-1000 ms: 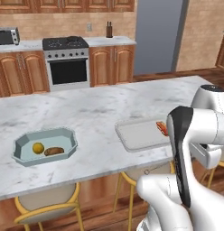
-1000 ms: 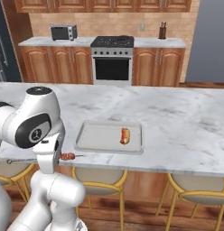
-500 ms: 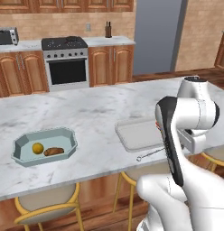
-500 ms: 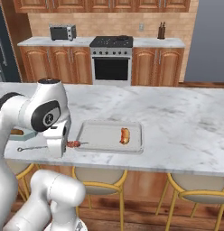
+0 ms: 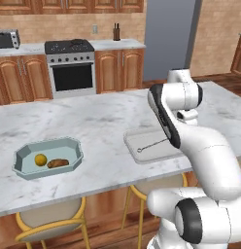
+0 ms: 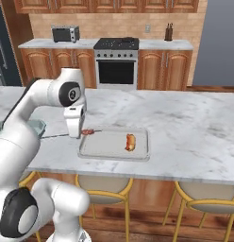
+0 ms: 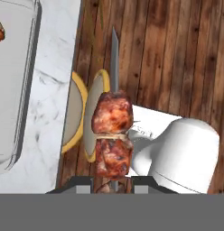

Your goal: Place the cold items (potato and lemon) from the fridge in one tupperware on the dining counter. Place the warm items (hot dog and kebab skewer) in the stove area in another tupperware.

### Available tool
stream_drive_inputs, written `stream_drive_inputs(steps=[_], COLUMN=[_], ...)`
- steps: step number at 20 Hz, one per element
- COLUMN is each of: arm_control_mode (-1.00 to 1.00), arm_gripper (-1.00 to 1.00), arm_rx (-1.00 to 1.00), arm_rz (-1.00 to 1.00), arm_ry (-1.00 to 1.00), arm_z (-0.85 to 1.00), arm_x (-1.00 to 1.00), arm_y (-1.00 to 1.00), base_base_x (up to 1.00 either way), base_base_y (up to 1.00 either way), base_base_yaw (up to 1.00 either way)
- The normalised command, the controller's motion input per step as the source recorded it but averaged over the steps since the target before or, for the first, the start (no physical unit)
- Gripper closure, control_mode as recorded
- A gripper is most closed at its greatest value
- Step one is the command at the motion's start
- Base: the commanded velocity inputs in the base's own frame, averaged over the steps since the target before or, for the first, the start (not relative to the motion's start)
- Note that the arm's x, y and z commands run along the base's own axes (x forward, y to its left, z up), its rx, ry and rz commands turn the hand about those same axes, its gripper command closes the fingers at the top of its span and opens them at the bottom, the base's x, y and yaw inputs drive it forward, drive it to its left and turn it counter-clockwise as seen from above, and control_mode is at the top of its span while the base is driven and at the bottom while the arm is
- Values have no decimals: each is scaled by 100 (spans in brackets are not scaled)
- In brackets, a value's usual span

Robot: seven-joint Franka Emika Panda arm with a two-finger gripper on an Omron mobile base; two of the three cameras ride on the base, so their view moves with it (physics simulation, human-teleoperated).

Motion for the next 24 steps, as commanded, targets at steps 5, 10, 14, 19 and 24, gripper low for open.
stream_drive_inputs(steps=[5, 10, 14, 19, 24], arm_control_mode=[-100, -100, -100, -100, -100], arm_gripper=[100, 100, 100, 100, 100], arm_rx=[0, 1, 0, 1, 0], arm_rz=[9, 22, 31, 25, 14], arm_ry=[1, -2, -3, 0, 0], arm_z=[-41, -47, -65, -38, -48], arm_x=[100, 100, 100, 84, 88], arm_y=[-24, -58, -29, 3, 2], base_base_x=[0, 0, 0, 0, 0], base_base_y=[0, 0, 0, 0, 0], base_base_yaw=[0, 0, 0, 0, 0])
